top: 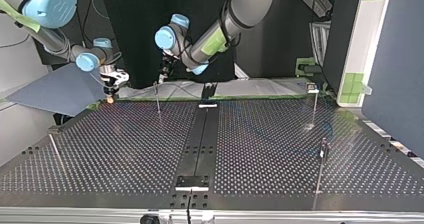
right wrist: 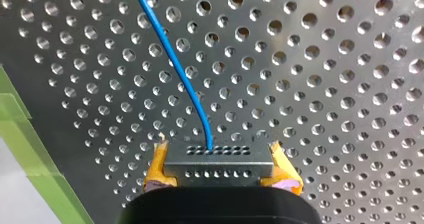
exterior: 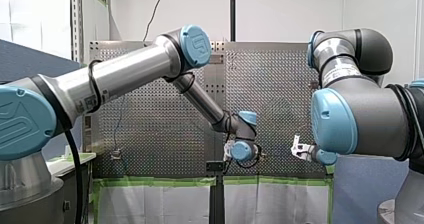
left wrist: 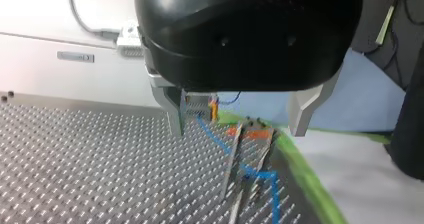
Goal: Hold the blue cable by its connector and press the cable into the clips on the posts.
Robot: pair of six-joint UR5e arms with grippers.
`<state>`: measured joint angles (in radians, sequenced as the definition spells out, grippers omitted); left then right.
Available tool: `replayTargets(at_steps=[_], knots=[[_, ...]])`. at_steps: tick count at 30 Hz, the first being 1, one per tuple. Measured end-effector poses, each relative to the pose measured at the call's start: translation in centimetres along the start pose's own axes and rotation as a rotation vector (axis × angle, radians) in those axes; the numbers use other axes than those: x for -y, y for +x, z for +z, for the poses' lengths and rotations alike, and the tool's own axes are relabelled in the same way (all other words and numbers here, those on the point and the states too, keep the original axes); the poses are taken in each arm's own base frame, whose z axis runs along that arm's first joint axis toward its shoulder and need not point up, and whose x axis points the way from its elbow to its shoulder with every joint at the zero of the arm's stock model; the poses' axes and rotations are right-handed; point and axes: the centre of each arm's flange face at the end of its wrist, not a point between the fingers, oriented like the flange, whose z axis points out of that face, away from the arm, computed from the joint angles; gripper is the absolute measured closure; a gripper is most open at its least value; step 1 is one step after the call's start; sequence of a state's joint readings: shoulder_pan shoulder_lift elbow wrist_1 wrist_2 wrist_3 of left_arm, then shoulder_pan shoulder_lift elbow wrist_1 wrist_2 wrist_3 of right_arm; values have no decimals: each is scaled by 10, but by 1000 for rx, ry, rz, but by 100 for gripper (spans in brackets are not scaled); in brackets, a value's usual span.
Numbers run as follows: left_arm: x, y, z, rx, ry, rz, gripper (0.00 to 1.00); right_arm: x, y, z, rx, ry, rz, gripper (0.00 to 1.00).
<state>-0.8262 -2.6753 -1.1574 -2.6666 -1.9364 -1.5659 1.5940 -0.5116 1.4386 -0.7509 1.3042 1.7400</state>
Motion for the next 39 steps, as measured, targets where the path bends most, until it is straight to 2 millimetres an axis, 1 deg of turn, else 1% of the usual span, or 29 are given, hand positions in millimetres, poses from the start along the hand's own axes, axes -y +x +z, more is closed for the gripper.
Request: replayTargets(at_steps=[8, 12, 22, 25, 29, 33, 39], knots=[[9, 32, -29, -53, 24, 14, 0, 6, -2, 0, 8, 8, 0, 100], [15, 37, -36, -43, 30, -12, 0, 8, -2, 0, 9, 11, 0, 100], [34, 7, -21, 46, 8, -74, 0, 13, -3, 0, 10, 18, 0, 100], [36, 10, -15, 40, 5, -90, 0, 13, -3, 0, 11, 19, 3, 100], [42, 20, -11, 24, 11, -106, 0, 15, -4, 0, 14, 23, 3, 100], [41, 20, -3, 25, 6, -124, 0, 16, -5, -1, 16, 25, 5, 100], [38, 19, 1, 24, -4, -130, 0, 18, -5, -1, 18, 31, 5, 100]])
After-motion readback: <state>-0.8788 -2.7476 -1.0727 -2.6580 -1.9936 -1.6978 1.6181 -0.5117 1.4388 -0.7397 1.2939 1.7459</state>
